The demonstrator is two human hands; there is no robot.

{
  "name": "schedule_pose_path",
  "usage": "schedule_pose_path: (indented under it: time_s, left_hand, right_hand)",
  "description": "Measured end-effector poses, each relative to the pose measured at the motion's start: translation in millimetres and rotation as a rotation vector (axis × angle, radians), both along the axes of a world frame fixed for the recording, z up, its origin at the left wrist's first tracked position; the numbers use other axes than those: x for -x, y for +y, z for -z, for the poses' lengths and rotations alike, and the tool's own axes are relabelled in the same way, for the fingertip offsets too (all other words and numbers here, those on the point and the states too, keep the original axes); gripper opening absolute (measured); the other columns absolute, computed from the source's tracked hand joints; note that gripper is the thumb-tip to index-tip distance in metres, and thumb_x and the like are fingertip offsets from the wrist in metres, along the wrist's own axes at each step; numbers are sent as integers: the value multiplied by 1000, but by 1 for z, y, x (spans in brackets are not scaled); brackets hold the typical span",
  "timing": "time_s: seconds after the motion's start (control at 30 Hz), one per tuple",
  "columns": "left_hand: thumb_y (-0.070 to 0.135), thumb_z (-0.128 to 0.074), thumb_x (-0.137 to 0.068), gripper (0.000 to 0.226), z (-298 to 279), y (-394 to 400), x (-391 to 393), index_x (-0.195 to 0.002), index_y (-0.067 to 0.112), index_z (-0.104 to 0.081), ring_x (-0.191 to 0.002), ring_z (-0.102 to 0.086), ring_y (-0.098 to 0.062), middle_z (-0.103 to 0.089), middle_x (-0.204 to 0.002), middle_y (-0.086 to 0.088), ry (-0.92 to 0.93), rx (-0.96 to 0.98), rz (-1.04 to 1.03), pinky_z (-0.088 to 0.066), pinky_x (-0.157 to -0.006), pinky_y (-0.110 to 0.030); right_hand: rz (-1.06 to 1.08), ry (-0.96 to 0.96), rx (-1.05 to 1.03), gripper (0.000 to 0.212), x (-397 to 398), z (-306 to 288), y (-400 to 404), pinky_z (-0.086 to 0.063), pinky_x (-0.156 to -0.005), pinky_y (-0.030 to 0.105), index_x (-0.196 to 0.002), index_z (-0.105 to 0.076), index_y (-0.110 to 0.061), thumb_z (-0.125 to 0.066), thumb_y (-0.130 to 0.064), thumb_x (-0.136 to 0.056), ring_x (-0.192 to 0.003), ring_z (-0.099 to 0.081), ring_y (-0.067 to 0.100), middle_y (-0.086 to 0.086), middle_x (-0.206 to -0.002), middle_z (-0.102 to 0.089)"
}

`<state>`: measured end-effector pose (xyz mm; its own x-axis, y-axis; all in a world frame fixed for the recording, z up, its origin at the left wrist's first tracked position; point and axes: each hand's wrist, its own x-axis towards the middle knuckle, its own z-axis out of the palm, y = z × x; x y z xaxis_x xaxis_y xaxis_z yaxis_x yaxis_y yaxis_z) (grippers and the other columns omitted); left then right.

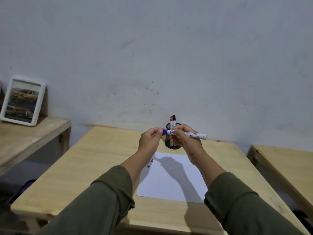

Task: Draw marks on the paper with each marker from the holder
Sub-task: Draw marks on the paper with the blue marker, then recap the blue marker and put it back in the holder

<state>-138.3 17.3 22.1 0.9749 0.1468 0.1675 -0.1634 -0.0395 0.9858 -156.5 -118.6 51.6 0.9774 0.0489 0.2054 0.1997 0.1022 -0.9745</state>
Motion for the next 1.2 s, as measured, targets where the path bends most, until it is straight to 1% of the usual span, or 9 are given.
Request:
schedule_pose_path:
  time_s: [0.07, 0.3, 0.53, 0.6, 0.73, 0.87, 1.03, 1.13, 1.2]
  left_hand:
    - [26, -50, -93, 18, -5, -1, 1, -93, 21, -67, -86, -56, -15, -66, -91, -2, 55, 34, 45, -41, -70, -24]
    - [37, -62, -86, 25, -24, -2, -2, -70, 18, -64, -57, -44, -9, -57, -67, 1, 255, 204, 82, -30, -52, -19]
    - [32, -71, -80, 19, -25, -9, -3, -72, 15, -66, -43, -49, -1, -62, -52, 7, 376, 397, 63, -39, -44, -12]
    - [29, -71, -80, 18, -25, -10, -3, -74, 13, -66, -40, -49, 0, -62, -55, 5, 393, 459, 72, -39, -39, -11]
    - [20, -67, -84, 14, -25, -12, -2, -76, 9, -63, -41, -49, -2, -58, -47, 4, 412, 577, 89, -39, -38, -11]
    - [13, -66, -84, 10, -25, -16, -2, -79, 7, -61, -54, -47, -7, -53, -63, -2, 433, 638, 81, -41, -38, -12]
    - [12, -65, -85, 8, -24, -16, -2, -79, 7, -62, -56, -48, -7, -54, -66, -2, 410, 654, 77, -44, -41, -13]
    - [9, -61, -88, 8, -27, -17, -2, -92, 5, -66, -60, -51, -7, -57, -71, -3, 354, 642, 58, -46, -43, -11]
    - [7, -56, -90, 14, -33, -15, -4, -101, 6, -65, -63, -53, -7, -60, -77, -3, 303, 627, 38, -48, -49, -12]
  right_hand:
    - [3, -12, 37, 12, -1, -2, -3, -46, -57, 25, -78, -60, -9, -55, -4, -87, -56, -59, 14, 7, -65, -61]
    - [5, -59, 149, 8, 2, -9, -8, -50, -62, 25, -78, -60, -6, -58, -5, -85, -57, -62, 10, 4, -65, -64]
    - [36, -68, 162, 15, 0, -7, -9, -49, -66, 31, -70, -57, -10, -57, -7, -85, -56, -61, 11, 1, -59, -64]
    - [39, -63, 153, 16, 0, -6, -9, -48, -68, 34, -69, -56, -11, -57, -8, -85, -57, -61, 11, 0, -58, -64]
    - [28, -75, 166, 12, 0, -5, -9, -47, -69, 35, -73, -56, -9, -57, -7, -85, -59, -60, 12, 4, -63, -62]
    - [42, -86, 162, 11, 2, -5, -7, -49, -66, 29, -75, -56, -5, -57, -7, -86, -57, -59, 10, 8, -68, -60]
    - [60, -84, 145, 11, 3, -2, -5, -49, -65, 31, -75, -57, -6, -57, -7, -86, -59, -58, 11, 4, -66, -60]
    - [-2, -92, 181, 5, 3, -2, -6, -50, -68, 34, -83, -62, -7, -59, -8, -86, -62, -60, 11, 6, -72, -62]
    - [-53, -105, 198, 10, 6, -3, -7, -51, -72, 36, -93, -68, -13, -63, -9, -85, -68, -64, 13, 7, -80, -65]
